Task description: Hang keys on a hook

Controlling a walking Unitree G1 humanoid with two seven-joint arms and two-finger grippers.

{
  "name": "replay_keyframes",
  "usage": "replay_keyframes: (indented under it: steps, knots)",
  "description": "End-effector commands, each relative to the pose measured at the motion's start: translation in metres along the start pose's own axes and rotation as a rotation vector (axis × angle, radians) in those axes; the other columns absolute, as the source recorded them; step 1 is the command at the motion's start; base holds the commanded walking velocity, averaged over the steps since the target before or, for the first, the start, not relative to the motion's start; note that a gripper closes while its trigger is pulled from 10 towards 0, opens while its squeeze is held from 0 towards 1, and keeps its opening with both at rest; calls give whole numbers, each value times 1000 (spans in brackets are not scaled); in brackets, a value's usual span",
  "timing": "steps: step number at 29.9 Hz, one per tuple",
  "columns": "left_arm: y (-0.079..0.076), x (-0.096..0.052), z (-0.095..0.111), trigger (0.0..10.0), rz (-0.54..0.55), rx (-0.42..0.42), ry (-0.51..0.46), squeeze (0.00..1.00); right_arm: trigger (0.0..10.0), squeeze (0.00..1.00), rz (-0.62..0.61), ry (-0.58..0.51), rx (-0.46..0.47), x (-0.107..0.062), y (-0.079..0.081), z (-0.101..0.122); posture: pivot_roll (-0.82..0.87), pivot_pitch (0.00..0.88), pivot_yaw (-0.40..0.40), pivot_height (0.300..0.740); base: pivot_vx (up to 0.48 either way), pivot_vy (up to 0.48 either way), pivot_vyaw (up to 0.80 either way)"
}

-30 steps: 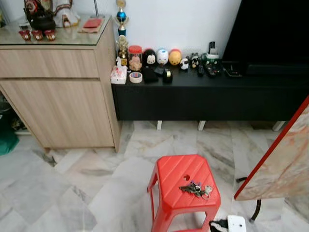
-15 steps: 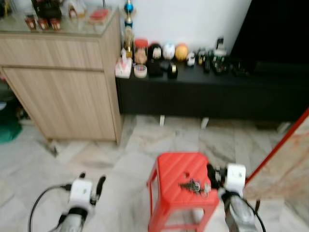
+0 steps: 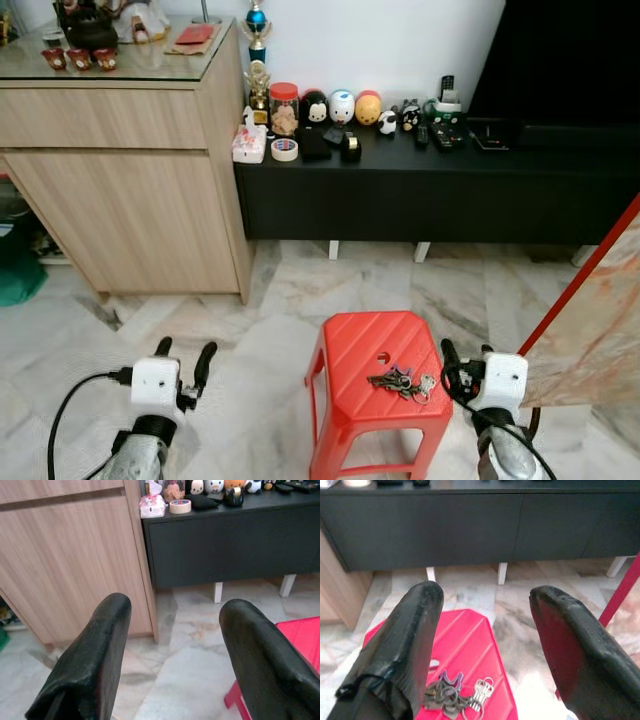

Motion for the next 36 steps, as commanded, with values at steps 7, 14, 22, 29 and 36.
replay_keyframes:
  steps: [7,14,22,29,36]
  knots:
    - [7,4,0,10000,1,-21,23,0,10000,0,-36,-16,32,3,0,4,67,0,6,736,0,0,0]
    - [8,12,8,10000,-4,-37,19,0,10000,0,-24,-10,40,4,8,1,72,0,9,736,0,0,0]
    - [9,12,10,10000,4,-35,26,0,10000,0,10,2,45,8,16,2,87,0,-8,736,0,-228,0]
    - [9,9,8,10000,22,-47,44,0,10000,0,23,14,1,10,16,3,87,0,-16,736,0,-38,0]
    - [7,9,8,10000,17,-49,50,0,10000,0,33,15,6,14,17,6,87,0,-22,736,0,0,636]
Point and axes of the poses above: a point about 5 cm out from each wrist's last joint towards the gripper, its own x axis pointing out of the wrist towards the gripper, its own z axis along the axis of the wrist's last joint, y = z × x, the point moved 1 cm from there along x, pointing out of the wrist towards the gripper, and after that the axes turned 15 degrees about x, right-handed, at the moved point
